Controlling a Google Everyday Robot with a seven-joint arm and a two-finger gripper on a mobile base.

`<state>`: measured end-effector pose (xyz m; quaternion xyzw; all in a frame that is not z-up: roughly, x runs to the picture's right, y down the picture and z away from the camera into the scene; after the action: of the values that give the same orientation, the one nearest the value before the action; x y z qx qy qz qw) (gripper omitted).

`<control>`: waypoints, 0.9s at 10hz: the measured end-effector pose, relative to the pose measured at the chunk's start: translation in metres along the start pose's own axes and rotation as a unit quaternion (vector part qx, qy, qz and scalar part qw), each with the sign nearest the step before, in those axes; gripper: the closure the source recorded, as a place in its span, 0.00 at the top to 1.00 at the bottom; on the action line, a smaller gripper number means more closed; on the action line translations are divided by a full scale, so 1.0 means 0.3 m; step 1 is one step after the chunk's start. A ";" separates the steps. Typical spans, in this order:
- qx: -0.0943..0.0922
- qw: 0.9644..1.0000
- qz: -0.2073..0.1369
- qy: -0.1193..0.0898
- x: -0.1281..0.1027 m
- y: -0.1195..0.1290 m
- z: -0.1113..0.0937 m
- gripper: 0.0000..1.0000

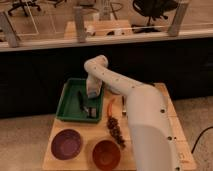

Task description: Wipe tray with sponge

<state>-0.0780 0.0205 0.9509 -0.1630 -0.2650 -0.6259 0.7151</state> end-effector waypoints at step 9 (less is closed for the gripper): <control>0.042 0.996 -0.073 -0.008 -0.130 -0.186 0.001 0.00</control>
<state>-0.1358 0.0432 0.9229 -0.1179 -0.3082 -0.6634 0.6716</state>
